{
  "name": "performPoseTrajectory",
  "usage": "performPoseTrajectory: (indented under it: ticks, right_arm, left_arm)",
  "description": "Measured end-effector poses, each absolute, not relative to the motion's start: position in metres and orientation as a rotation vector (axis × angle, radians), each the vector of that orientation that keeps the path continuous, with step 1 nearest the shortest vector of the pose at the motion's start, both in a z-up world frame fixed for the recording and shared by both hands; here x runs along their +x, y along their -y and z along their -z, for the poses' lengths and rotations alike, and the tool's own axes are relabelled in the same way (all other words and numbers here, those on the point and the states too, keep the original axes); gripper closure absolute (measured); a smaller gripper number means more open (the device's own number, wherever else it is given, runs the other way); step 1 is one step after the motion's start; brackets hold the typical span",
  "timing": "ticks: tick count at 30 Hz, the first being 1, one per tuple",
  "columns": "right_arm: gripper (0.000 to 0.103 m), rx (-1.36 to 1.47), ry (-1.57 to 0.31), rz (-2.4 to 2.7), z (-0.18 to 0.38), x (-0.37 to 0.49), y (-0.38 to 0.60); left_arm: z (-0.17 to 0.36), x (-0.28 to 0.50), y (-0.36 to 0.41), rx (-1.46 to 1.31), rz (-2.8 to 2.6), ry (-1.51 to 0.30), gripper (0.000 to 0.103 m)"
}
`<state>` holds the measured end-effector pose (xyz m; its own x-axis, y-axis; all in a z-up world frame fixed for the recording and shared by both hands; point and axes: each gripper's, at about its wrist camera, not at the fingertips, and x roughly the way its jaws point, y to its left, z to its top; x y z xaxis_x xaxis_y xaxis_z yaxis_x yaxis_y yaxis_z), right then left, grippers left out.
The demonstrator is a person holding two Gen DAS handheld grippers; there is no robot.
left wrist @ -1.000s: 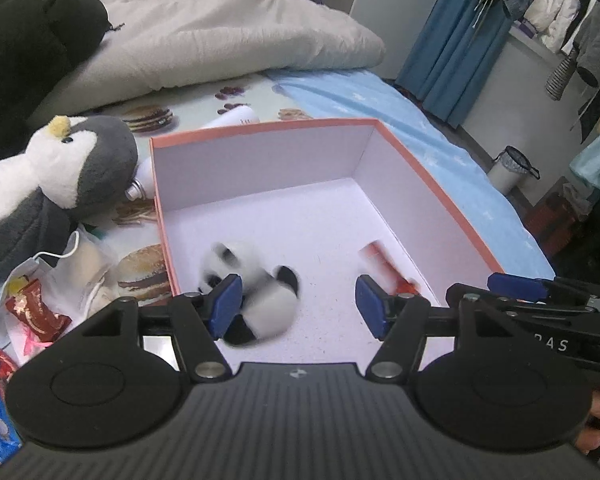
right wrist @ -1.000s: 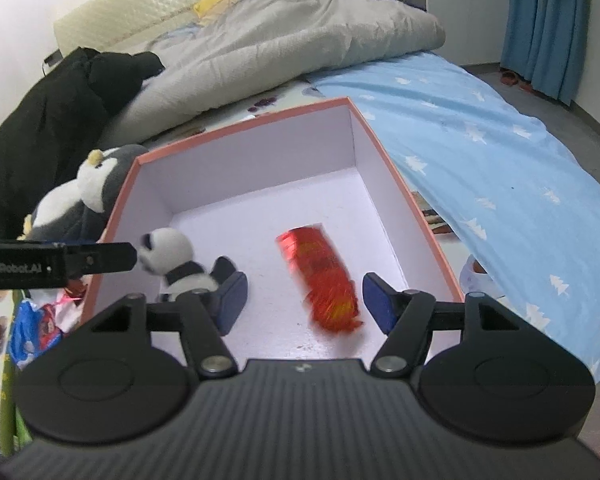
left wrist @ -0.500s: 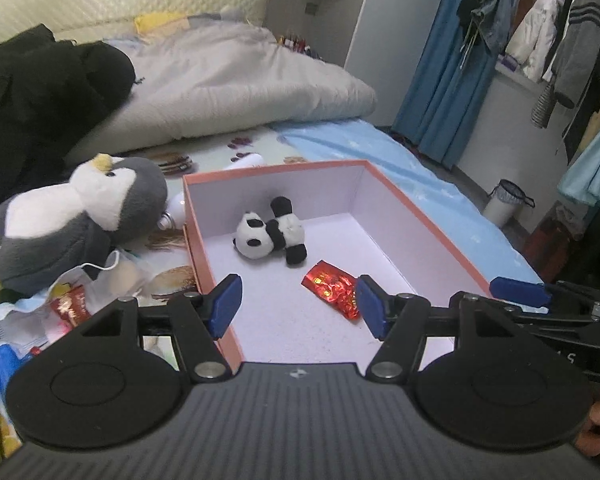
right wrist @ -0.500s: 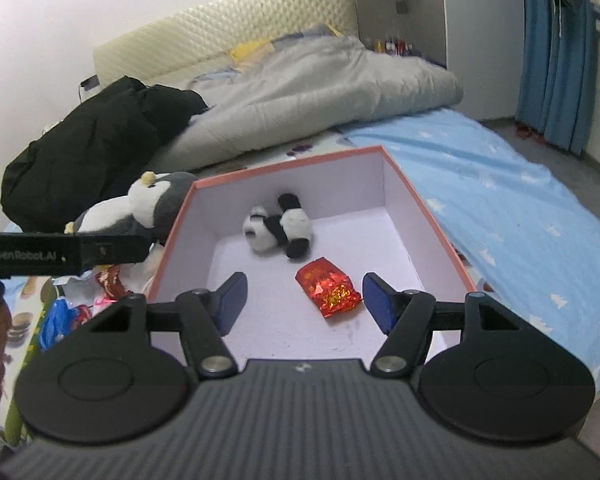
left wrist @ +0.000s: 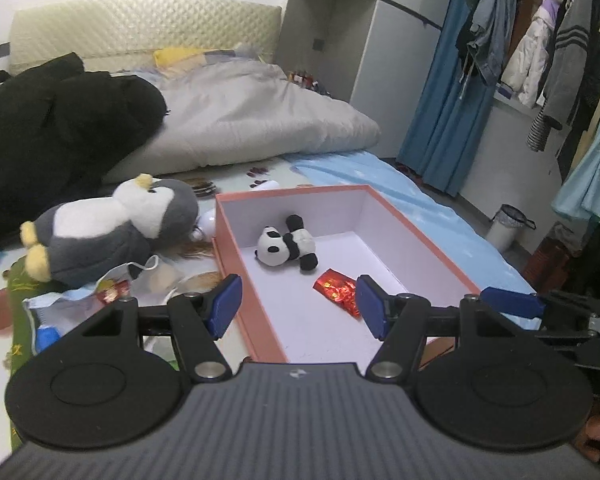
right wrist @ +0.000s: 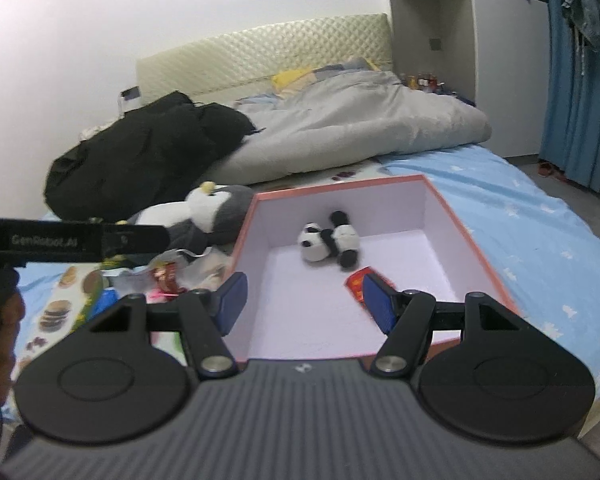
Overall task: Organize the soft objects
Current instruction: 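Withdraw both grippers from the box back toward the pile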
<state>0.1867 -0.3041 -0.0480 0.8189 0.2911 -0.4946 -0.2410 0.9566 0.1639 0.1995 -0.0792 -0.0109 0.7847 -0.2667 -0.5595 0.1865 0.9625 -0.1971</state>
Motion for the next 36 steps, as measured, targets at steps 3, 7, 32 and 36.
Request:
performPoseTrajectory:
  ticks: [3, 7, 32, 36]
  right_arm:
    - [0.037, 0.090, -0.530, -0.295, 0.046, 0.173, 0.296]
    - [0.037, 0.080, -0.521, -0.317, 0.044, 0.154, 0.284]
    - [0.037, 0.020, -0.587, -0.429, 0.061, 0.095, 0.233]
    - [0.037, 0.023, -0.563, -0.385, 0.068, 0.085, 0.230]
  left_arm:
    - [0.010, 0.180, 0.066, -0.152, 0.222, -0.604, 0.033]
    - [0.016, 0.153, 0.048, -0.175, 0.173, -0.610, 0.031]
    - [0.043, 0.058, 0.000, -0.274, 0.033, -0.640, 0.028]
    - [0.047, 0.048, 0.003, -0.244, 0.034, -0.623, 0.024]
